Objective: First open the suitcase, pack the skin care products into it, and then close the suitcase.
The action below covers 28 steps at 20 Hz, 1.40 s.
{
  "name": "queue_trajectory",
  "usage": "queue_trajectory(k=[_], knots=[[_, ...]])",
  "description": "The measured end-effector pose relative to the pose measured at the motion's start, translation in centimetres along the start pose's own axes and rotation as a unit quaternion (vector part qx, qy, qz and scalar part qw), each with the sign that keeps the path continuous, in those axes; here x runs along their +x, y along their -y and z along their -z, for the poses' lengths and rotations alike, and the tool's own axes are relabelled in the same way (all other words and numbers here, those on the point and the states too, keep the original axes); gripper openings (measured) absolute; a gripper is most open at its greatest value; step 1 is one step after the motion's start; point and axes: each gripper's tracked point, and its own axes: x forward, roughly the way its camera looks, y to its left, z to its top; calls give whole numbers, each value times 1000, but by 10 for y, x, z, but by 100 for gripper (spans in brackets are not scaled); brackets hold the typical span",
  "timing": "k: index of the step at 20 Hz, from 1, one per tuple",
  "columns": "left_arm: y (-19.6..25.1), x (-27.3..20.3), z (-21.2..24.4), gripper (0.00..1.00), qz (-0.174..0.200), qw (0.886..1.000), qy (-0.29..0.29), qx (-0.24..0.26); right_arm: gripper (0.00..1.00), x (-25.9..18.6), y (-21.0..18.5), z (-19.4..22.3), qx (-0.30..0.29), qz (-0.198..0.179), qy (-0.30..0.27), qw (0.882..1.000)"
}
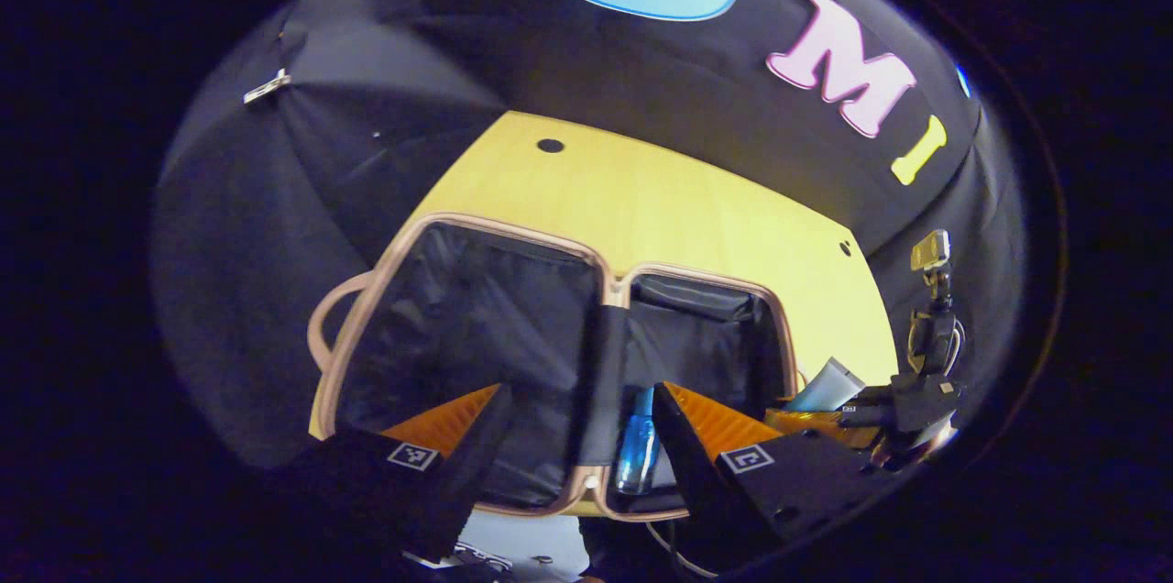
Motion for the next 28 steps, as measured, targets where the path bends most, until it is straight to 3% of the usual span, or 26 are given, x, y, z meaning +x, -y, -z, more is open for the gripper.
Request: queue_trajectory(k=[5, 6, 8, 9, 10, 11, 12, 13, 14, 15, 18, 19, 20, 21, 24, 28], knots=[[-85, -29, 8, 96, -83, 996, 3, -24, 21, 44, 3, 33, 31, 57, -96, 993], [-96, -30, 11, 96, -87, 996, 3, -20, 24, 50, 2, 34, 41, 59, -103, 992], [-110, -28, 12, 96, -101, 995, 3, -4, 19, 59, 3, 31, 54, 75, -105, 990], [-115, -28, 11, 96, -108, 994, 0, 1, 26, 59, 8, 30, 59, 91, -104, 989], [-120, -28, 11, 96, -116, 993, -1, 0, 24, 62, 13, 31, 62, 105, -104, 987], [-122, -27, 8, 96, -116, 993, -1, -5, 32, 62, 15, 35, 69, 110, -107, 986], [-124, -26, 6, 96, -117, 993, 1, -14, 51, 63, 14, 33, 75, 108, -99, 986], [-126, -22, 3, 96, -114, 993, 1, -21, 49, 63, 10, 30, 80, 101, -93, 987], [-133, -18, 0, 96, -115, 993, 1, -25, 60, 59, 1, 28, 85, 84, -88, 989], [-147, -15, 1, 96, -121, 992, -1, -26, 60, 57, -6, 24, 85, 68, -81, 991], [-174, -10, -11, 96, -141, 990, 4, -21, 100, 35, -24, 3, 49, 32, -26, 998], [-183, -6, -18, 96, -145, 989, 5, -23, 90, 26, -28, -9, 31, 22, -1, 999], [-193, 0, -22, 96, -149, 988, 6, -27, 89, 18, -32, -19, 8, 10, 21, 1000], [-200, 7, -26, 96, -149, 988, 2, -33, 97, 9, -36, -29, -16, 3, 40, 999], [-218, 32, -28, 96, -143, 988, -30, -55, 98, -13, -42, -58, -71, -4, 88, 994], [-230, 69, -17, 96, -147, 983, -90, -61, 97, -26, -43, -76, -77, -11, 113, 991]])
